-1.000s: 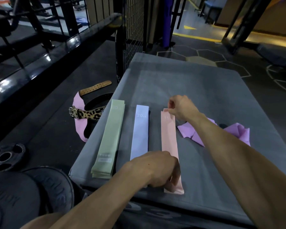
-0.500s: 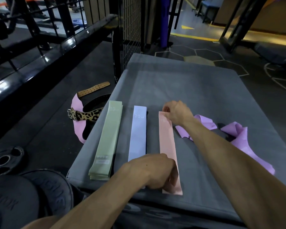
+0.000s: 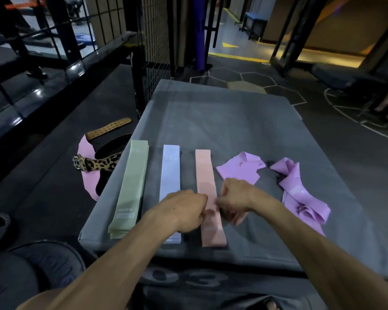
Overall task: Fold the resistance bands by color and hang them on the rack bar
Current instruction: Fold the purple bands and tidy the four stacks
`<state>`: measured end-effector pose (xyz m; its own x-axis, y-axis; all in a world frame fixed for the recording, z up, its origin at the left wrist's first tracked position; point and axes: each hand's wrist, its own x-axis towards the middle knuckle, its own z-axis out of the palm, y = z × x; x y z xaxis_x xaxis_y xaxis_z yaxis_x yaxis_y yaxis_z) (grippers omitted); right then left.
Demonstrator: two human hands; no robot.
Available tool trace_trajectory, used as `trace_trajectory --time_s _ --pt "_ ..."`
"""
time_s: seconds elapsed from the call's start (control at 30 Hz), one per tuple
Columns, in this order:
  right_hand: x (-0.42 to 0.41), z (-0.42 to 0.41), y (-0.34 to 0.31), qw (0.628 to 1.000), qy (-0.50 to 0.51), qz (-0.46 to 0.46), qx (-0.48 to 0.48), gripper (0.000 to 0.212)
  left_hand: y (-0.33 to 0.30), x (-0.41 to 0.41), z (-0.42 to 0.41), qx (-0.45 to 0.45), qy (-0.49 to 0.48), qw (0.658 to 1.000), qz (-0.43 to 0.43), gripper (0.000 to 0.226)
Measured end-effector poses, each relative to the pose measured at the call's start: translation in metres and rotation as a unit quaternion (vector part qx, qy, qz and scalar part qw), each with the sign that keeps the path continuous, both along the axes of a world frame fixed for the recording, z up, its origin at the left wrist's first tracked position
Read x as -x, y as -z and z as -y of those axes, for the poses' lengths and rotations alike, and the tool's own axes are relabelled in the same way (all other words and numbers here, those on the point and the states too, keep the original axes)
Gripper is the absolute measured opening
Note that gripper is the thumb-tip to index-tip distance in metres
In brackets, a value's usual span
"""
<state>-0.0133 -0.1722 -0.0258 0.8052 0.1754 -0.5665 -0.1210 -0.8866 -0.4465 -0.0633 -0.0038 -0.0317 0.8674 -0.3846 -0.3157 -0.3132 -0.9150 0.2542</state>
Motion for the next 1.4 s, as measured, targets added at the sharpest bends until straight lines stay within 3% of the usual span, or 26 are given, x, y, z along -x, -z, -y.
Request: trace_trajectory --time_s 0.07,0.3,0.37,0.47,0.53,0.7,0.8,0.87,0.97,1.13,1.2,1.3,1.4 --pt "0.015 0.005 0.008 0.998 0.028 -0.037 -0.051 0.024 0.001 0.004 0.005 -0.017 0.007 1.0 0.002 0.02" --pt "0.029 0.027 0.02 0.982 0.109 -0.027 -0.152 0.026 0.004 0.01 0.017 -0.055 0.01 0.998 0.034 0.019" --pt "0.013 0.046 0.027 0.989 0.085 0.104 -0.06 0.022 0.001 0.007 0.018 -0.052 0.004 0.998 0.032 0.018" --pt "-0.014 0.074 0.037 0.95 0.039 0.293 0.104 0.037 -0.004 0.0 0.021 -0.039 -0.013 0.998 0.038 0.018" --pt "-0.028 0.082 0.046 0.94 0.011 0.313 0.134 0.047 -0.006 -0.005 0.024 -0.031 -0.021 0.998 0.042 0.017" --pt "-0.043 0.082 0.061 0.928 0.027 0.341 0.148 0.016 -0.006 -0.018 0.032 -0.011 -0.027 0.999 0.046 0.015" --pt "-0.044 0.087 0.062 0.91 0.045 0.387 0.144 0.019 -0.006 -0.025 0.036 -0.011 -0.028 0.999 0.044 0.018" --pt "-0.041 0.091 0.05 0.914 0.083 0.388 0.082 0.019 -0.006 -0.029 0.038 -0.011 -0.029 0.998 0.045 0.018" --pt "-0.035 0.095 0.018 0.901 0.18 0.378 -0.115 0.012 -0.01 -0.033 0.037 0.004 -0.037 0.997 0.071 0.014" --pt "-0.006 0.101 -0.047 0.794 0.292 0.324 -0.424 0.019 -0.016 -0.036 0.037 0.094 -0.072 0.98 0.163 0.013" --pt "0.01 0.105 -0.068 0.772 0.282 0.316 -0.474 0.024 -0.017 -0.037 0.04 0.195 -0.085 0.958 0.193 0.026" --pt "0.029 0.11 -0.089 0.756 0.245 0.343 -0.502 0.025 -0.023 -0.031 0.054 0.393 -0.07 0.908 0.125 0.061" --pt "0.04 0.112 -0.099 0.743 0.233 0.339 -0.528 0.024 -0.029 -0.021 0.07 0.471 -0.031 0.879 0.059 0.08"
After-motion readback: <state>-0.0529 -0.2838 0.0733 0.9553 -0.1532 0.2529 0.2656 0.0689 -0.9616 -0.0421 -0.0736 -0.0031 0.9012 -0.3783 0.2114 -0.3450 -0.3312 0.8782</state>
